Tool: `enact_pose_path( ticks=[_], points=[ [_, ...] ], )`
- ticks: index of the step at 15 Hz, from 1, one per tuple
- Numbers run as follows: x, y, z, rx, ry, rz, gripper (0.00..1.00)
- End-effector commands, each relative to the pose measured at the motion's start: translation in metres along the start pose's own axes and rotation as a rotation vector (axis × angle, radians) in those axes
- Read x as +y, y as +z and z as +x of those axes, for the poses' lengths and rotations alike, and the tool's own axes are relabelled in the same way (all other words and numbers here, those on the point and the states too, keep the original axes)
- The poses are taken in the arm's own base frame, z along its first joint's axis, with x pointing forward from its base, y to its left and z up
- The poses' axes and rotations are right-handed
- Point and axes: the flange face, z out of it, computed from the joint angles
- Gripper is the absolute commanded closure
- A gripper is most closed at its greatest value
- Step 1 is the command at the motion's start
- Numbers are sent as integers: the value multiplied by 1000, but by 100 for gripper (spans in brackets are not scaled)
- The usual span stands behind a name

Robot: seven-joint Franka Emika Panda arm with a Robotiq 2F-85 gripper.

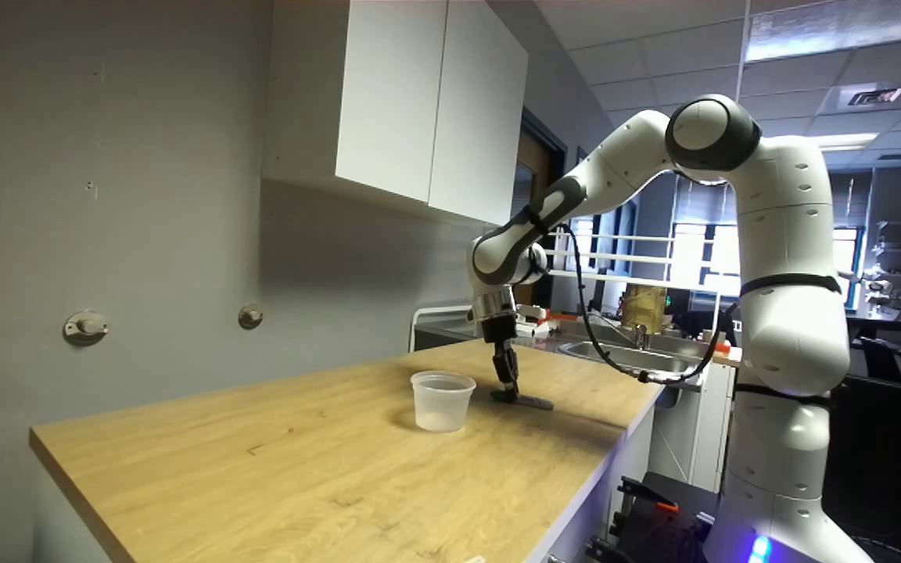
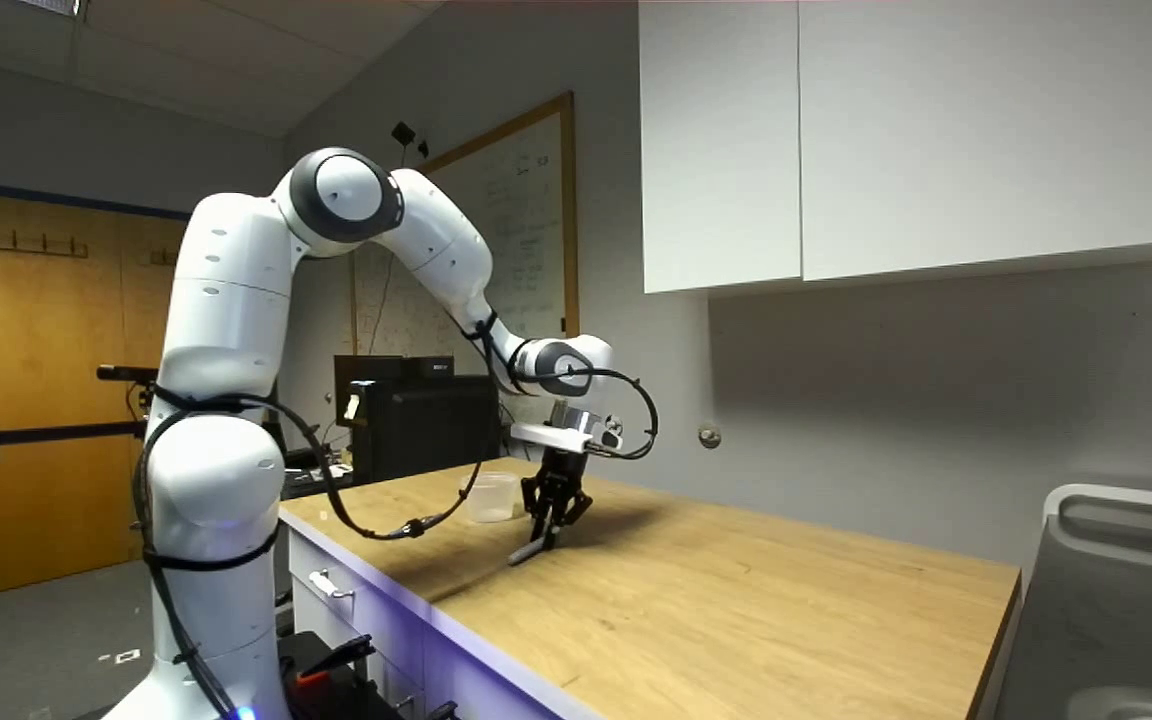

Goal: Put the marker in the cup

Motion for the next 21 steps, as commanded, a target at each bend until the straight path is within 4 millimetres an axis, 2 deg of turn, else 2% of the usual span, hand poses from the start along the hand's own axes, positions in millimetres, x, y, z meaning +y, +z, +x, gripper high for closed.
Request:
enact_pose_path(
  ticks=[1, 2, 3, 5, 9, 12, 14, 16, 21],
  points=[
    [-8, -21, 2, 9, 9, -31, 80],
    [-13, -30, 2, 21, 35, -66, 74],
    [-17, -39, 2, 35, 59, -83, 85],
    [-31, -66, -1, 101, 130, -95, 90],
    [-69, -120, -8, 245, 216, -123, 89],
    [-102, -152, -14, 344, 262, -135, 90],
    [-125, -165, -15, 398, 306, -124, 90],
    [-147, -169, -11, 431, 340, -111, 90],
    [-182, -163, 6, 472, 356, -101, 90]
  ],
)
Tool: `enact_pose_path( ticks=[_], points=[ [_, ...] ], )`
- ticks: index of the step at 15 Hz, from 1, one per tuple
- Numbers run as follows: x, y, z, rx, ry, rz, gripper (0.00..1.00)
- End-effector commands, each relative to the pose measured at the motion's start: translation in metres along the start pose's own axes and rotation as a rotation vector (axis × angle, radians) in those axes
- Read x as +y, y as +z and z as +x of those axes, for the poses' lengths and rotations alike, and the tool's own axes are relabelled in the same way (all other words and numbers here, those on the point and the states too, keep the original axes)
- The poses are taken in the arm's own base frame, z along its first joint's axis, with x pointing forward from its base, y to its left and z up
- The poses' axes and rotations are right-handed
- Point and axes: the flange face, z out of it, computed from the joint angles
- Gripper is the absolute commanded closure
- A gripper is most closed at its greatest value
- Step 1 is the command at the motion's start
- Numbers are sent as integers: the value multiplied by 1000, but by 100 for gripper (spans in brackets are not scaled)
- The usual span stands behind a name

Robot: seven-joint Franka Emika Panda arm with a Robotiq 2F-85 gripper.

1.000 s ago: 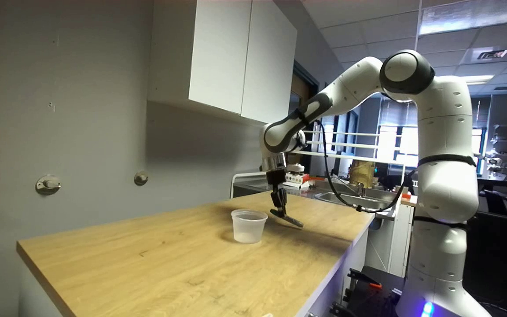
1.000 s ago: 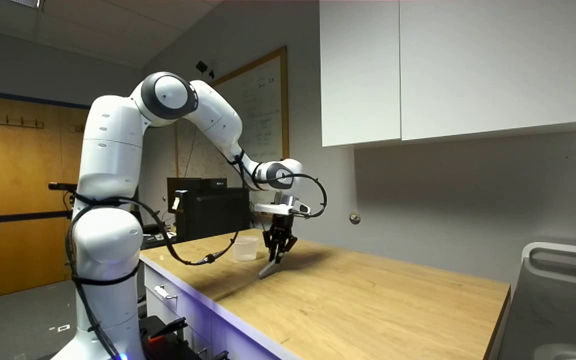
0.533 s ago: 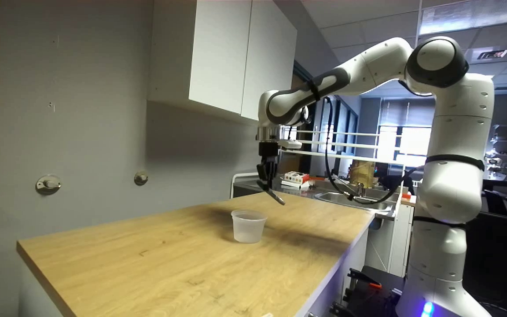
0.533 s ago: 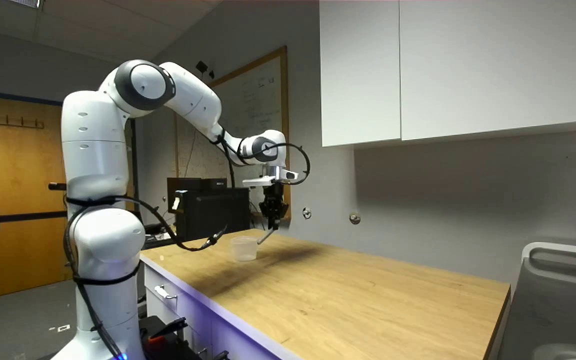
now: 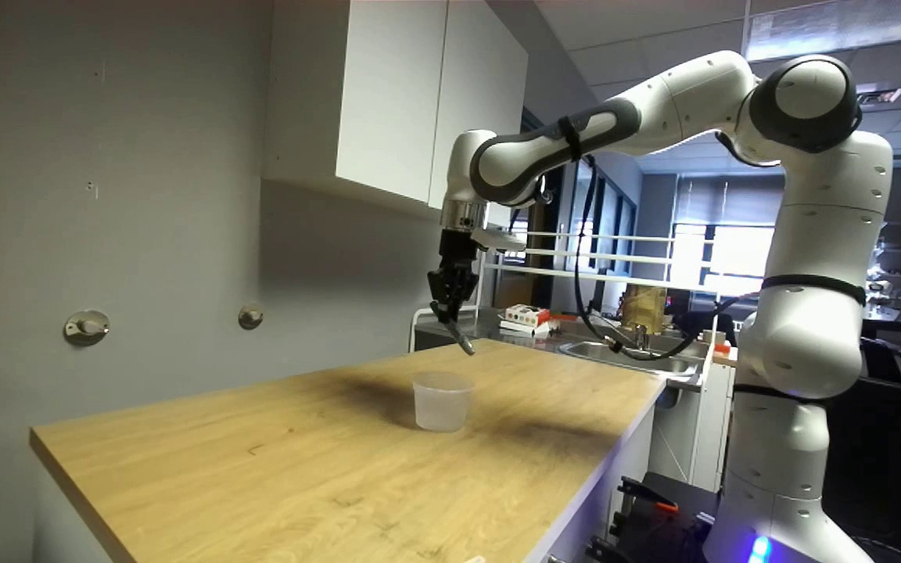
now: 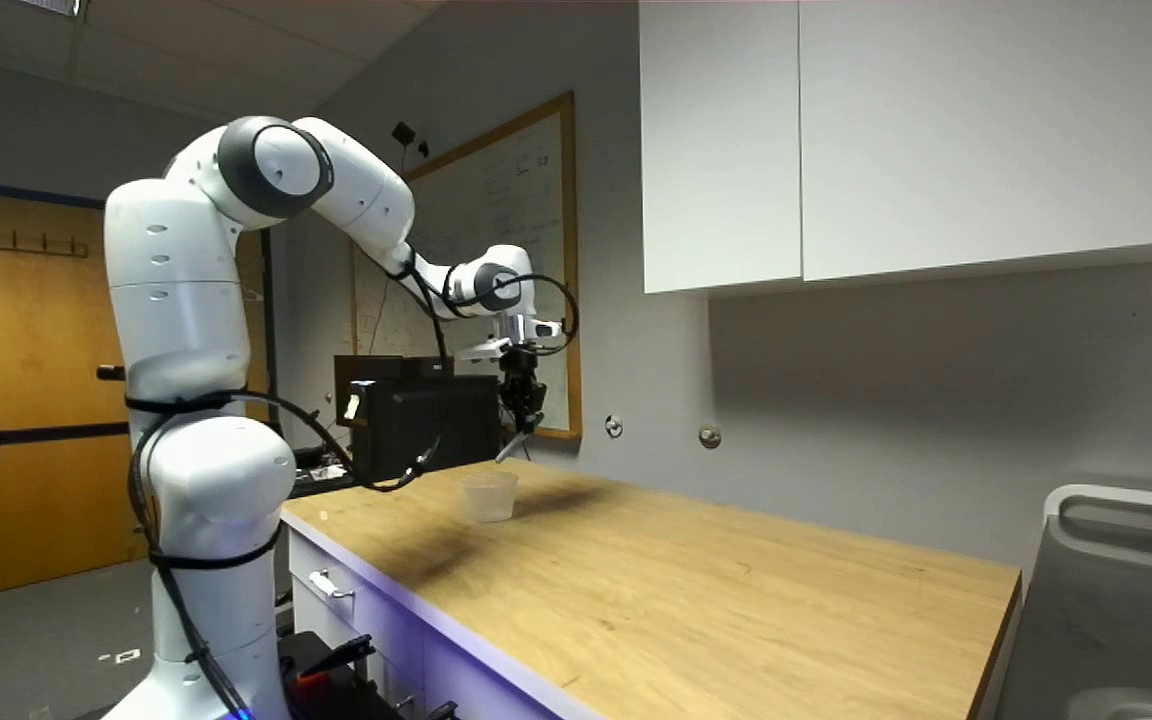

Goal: Put the marker in the cup

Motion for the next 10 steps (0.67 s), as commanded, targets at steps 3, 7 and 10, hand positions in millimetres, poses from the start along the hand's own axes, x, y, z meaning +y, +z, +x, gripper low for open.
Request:
enact_pose_path(
  ticks=[3, 7, 10],
  points=[
    [-32, 8, 2, 20, 29, 7, 90],
    [-55, 31, -2, -3, 13, -14, 90],
    [-67, 49, -6, -38, -11, -41, 90]
  ],
)
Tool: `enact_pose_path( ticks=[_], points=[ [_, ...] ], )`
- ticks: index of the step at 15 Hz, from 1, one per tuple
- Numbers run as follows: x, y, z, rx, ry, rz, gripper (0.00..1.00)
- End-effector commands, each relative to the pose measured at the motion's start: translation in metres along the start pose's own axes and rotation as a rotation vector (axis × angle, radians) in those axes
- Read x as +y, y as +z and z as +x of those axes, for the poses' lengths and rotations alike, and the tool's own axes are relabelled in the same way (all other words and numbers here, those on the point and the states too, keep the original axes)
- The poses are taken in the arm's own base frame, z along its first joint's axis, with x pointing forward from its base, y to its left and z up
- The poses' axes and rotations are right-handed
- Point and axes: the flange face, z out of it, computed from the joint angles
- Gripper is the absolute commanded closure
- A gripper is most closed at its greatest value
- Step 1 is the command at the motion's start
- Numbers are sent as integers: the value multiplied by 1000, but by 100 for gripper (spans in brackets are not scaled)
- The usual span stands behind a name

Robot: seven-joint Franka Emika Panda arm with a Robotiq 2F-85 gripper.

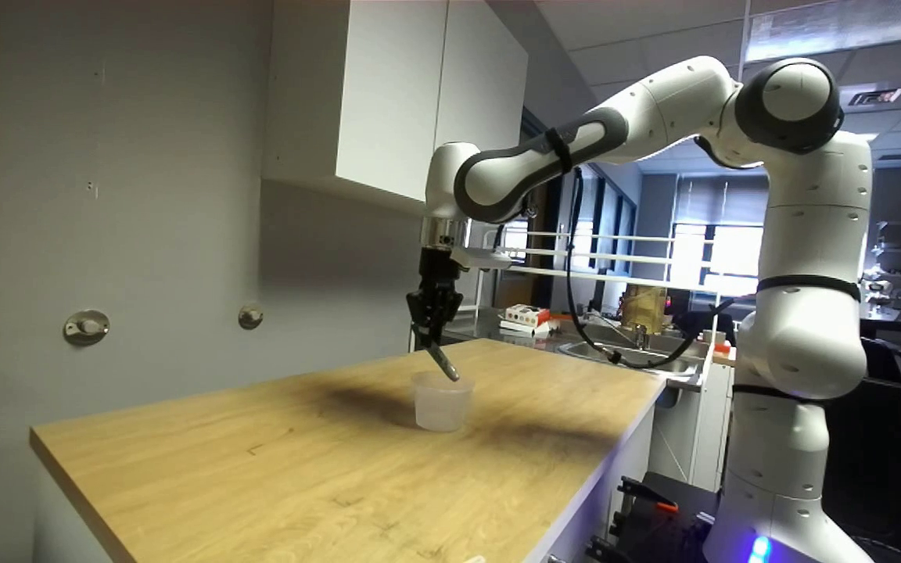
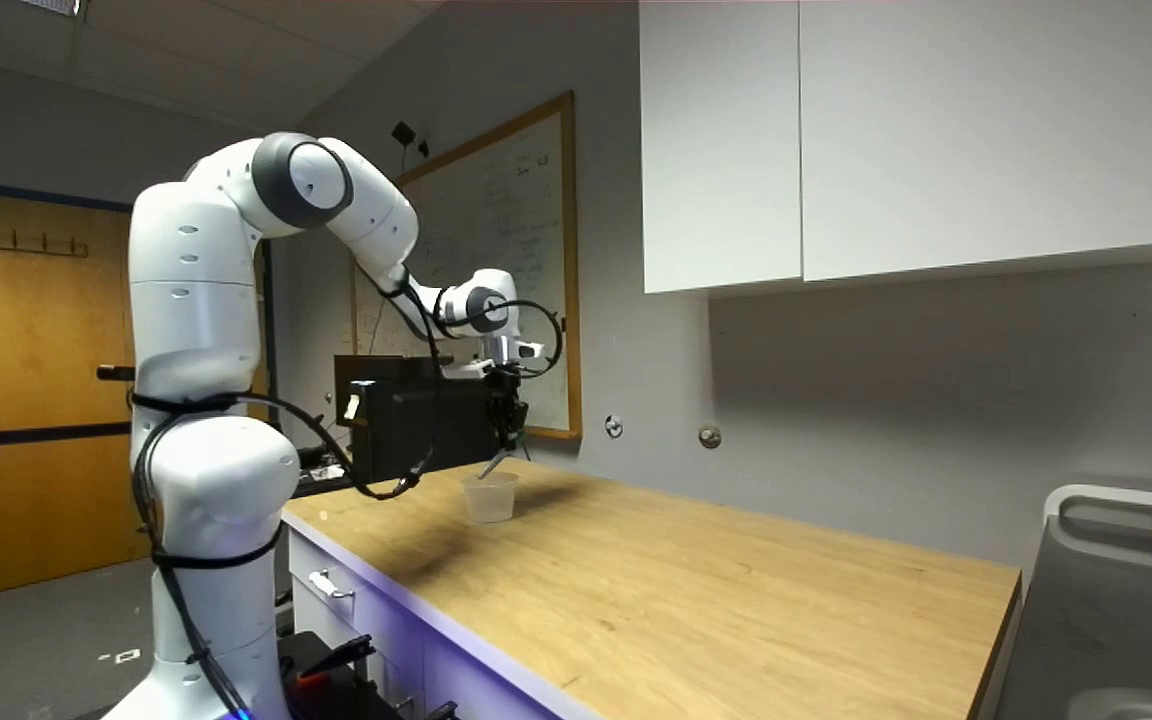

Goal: Put the marker in the cup

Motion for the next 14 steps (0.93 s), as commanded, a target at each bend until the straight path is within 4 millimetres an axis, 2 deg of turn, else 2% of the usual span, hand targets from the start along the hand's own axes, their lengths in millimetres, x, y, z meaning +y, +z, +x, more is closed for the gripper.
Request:
enact_pose_path(
  ticks=[1, 2, 3, 4, 10, 14],
  points=[
    [-15, 15, -2, -25, -18, -44, 90],
    [-17, 20, -2, -36, -29, -53, 53],
    [-18, 23, -3, -43, -39, -59, 52],
    [-19, 25, -4, -51, -52, -64, 46],
    [-14, 24, -8, -104, -103, -58, 1],
    [-2, 17, -16, -161, -206, -46, 0]
  ],
)
